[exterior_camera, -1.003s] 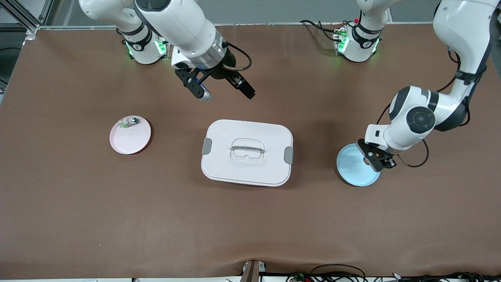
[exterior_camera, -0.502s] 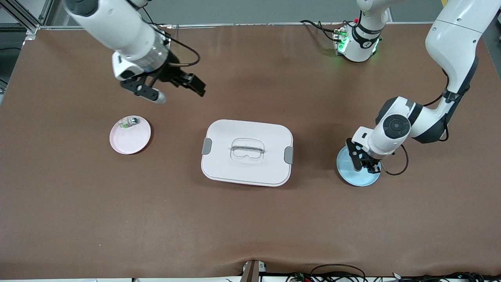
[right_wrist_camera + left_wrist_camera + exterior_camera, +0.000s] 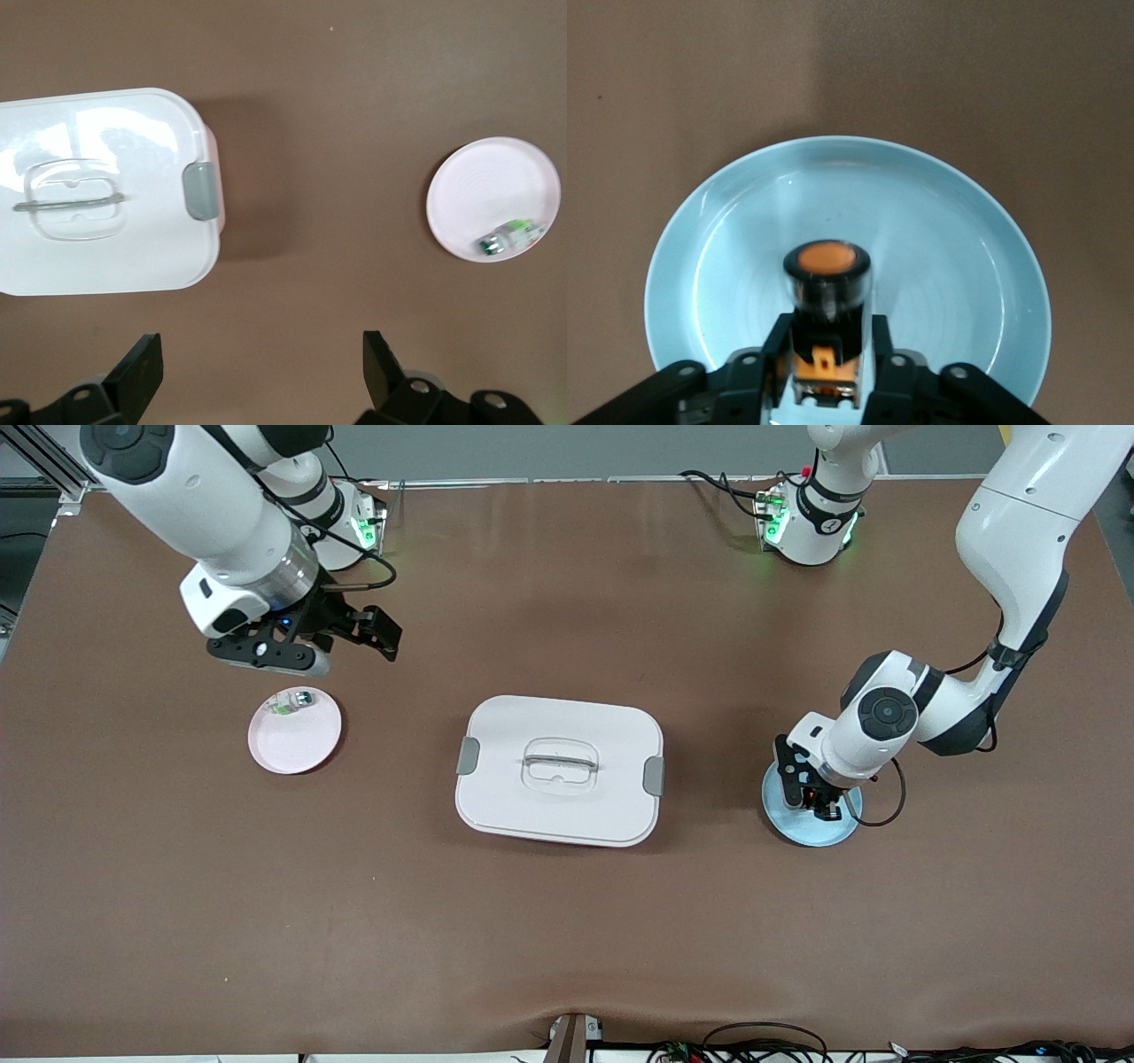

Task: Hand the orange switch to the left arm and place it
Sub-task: 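Lower the switch onto the blue plate and open the left gripper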

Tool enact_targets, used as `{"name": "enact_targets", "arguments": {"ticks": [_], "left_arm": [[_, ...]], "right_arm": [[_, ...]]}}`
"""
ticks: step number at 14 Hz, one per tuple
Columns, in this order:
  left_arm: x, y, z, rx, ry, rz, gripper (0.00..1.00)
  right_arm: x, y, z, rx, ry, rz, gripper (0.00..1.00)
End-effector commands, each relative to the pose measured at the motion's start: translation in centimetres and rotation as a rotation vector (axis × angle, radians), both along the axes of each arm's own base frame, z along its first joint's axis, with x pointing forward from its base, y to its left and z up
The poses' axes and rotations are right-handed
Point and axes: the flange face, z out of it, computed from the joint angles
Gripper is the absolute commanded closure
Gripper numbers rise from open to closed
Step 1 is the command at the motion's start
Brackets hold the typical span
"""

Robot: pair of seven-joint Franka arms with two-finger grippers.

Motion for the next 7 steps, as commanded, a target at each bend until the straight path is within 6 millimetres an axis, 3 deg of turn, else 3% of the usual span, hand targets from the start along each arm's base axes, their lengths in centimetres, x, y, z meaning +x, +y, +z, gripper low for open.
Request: {"name": "enact_targets", "arguments": {"ticks": [1,3,4,7], "left_arm": [[0.2,-0.1,0.2,-0.002,-0.016,-0.015,0.00],[0.7,0.4,1.3,0.000,-0.032,0.026,0.00],[0.9,0.6,2.8,0.003,-0.054,0.051,0.00],[1.0,-1.3,8.4,-0.049,-0.051,0.216,0.00]], "right_arm": [[0.8,-3.8,0.0,-0.014,-0.009,0.084,0.00],[1.9,-6.8,0.0,-0.009,-0.020,0.122,0.00],[2.4,-8.3,0.0,-0.009,-0.025,0.133,0.00],[3.4,-11.9,-0.3,-0.008,-0.025,0.139,0.00]]}}
